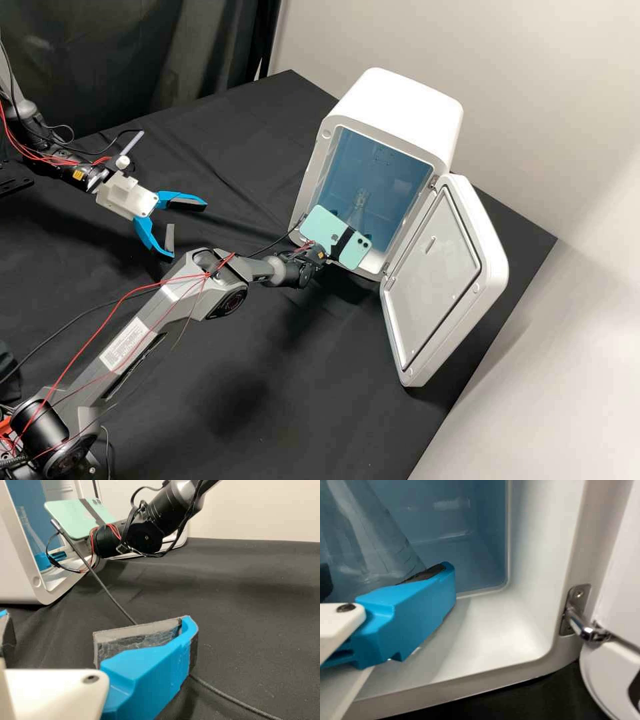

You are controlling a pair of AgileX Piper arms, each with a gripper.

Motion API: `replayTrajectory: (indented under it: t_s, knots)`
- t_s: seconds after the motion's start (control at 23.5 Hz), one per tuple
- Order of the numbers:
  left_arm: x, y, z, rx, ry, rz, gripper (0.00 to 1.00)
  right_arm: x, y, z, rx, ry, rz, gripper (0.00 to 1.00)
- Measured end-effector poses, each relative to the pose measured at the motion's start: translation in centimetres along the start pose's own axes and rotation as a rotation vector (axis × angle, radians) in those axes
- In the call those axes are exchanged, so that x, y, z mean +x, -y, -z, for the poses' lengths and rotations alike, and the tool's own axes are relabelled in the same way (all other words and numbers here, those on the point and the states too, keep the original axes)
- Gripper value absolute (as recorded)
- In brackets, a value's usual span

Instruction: Place the flask in the incubator

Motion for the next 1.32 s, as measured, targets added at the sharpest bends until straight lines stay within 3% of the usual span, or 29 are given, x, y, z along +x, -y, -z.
replayTrajectory:
  t_s: [1.06,1.32]
  knots:
    - [0.00,0.00,0.00,0.000,0.000,0.000,1.00,0.01,0.06,0.01,-0.027,-0.008,0.013,1.00]
    - [0.00,0.00,0.00,0.000,0.000,0.000,1.00,-0.05,-0.35,-0.24,-0.012,-0.016,0.004,1.00]
